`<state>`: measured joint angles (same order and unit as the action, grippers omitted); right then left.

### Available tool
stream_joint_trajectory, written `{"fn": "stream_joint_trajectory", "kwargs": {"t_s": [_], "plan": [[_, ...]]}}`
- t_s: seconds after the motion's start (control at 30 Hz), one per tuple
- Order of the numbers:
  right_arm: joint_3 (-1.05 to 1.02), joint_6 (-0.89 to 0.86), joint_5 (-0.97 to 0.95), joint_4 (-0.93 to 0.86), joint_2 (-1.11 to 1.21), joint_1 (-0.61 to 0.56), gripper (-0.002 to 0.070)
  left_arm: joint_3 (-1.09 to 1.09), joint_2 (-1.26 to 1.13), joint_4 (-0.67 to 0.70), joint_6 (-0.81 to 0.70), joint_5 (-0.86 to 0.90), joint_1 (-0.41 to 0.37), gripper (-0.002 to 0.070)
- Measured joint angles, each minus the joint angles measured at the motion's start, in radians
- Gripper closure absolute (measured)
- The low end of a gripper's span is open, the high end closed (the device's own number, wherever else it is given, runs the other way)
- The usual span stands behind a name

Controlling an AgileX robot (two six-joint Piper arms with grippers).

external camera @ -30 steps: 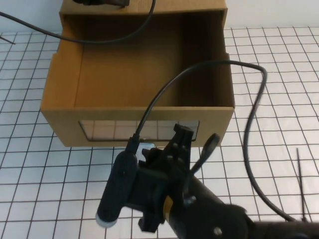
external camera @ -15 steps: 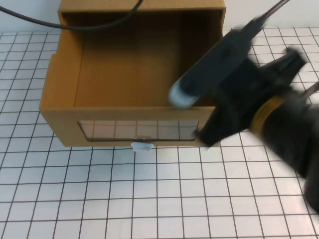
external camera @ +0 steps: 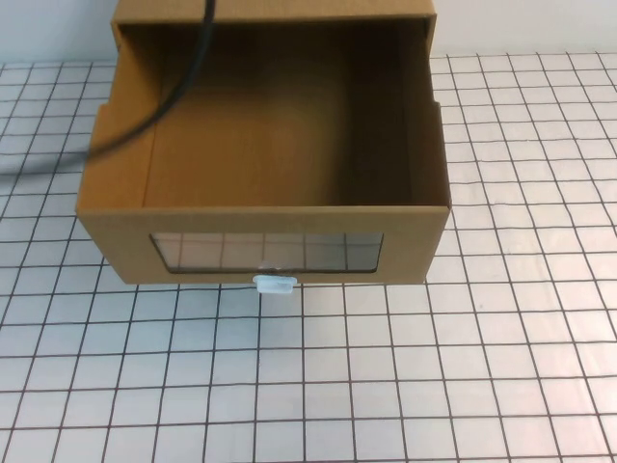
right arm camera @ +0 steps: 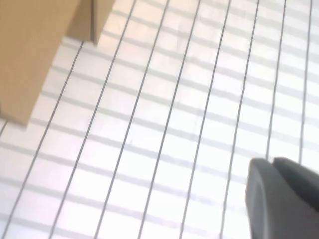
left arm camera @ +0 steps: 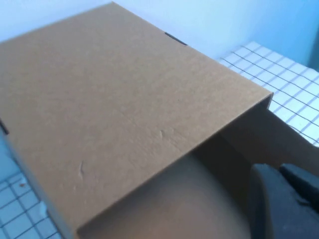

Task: Open the shoe box
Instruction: 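Pull the top drawer of the cardboard box fully open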

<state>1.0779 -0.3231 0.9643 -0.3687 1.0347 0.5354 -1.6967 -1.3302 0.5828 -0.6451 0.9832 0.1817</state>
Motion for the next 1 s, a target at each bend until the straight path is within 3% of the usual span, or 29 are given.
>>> {"fn": "stream_joint_trajectory", "kwargs": {"t_s": [0.23, 0.5, 0.73, 1.0], "plan": [[-0.266, 0.027, -0.082, 0.183, -0.293, -0.054, 0.0689, 0.559, 0.422, 0.021, -0.091, -0.34, 0.0, 0.0677], [-0.552, 0.027, -0.305, 0.259, -0.619, -0.054, 0.0689, 1.116, 0.936, 0.078, -0.116, -0.684, 0.0, 0.0677], [-0.719, 0.027, -0.545, 0.317, -0.801, -0.054, 0.0689, 1.407, 1.294, 0.088, -0.183, -0.759, 0.0, 0.0677], [-0.813, 0.027, -0.686, 0.347, -0.83, -0.054, 0.0689, 1.621, 1.342, 0.137, -0.191, -0.835, 0.0, 0.0677]]}}
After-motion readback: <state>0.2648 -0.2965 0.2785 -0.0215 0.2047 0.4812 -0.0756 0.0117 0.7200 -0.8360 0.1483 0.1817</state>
